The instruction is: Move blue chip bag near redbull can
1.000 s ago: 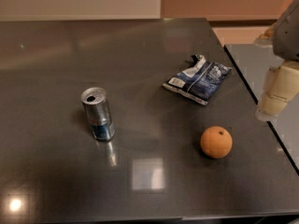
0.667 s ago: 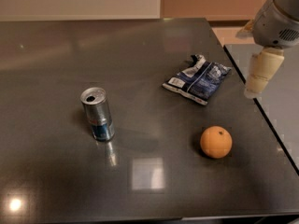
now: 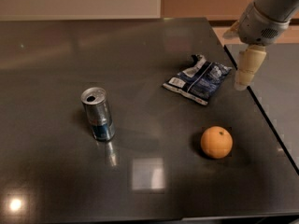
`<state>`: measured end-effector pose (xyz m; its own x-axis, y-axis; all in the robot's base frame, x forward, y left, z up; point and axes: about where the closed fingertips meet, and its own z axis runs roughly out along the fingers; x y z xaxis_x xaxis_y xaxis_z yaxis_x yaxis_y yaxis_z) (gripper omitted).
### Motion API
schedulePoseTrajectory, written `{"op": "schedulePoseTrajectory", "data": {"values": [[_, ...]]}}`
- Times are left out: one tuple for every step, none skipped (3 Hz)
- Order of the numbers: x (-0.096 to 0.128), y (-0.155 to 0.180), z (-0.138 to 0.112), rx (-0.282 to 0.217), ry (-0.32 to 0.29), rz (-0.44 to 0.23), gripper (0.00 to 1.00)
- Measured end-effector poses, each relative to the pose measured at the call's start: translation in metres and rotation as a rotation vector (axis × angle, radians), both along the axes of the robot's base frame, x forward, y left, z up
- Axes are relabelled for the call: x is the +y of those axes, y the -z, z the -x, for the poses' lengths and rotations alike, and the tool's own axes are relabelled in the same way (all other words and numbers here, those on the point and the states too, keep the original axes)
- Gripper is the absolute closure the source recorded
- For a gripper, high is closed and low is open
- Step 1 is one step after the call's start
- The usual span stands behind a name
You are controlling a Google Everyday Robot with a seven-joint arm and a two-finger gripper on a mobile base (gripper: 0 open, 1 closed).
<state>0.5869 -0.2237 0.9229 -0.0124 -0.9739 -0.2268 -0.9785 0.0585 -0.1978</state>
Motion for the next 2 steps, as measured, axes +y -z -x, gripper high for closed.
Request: {"op": "schedulePoseTrajectory", "data": {"values": [[0.001,0.025,-0.028,0.03,-0.049,-0.016,0.0],[0.003,0.044,-0.048,0.047,-0.071,-0.036,0.0]]}}
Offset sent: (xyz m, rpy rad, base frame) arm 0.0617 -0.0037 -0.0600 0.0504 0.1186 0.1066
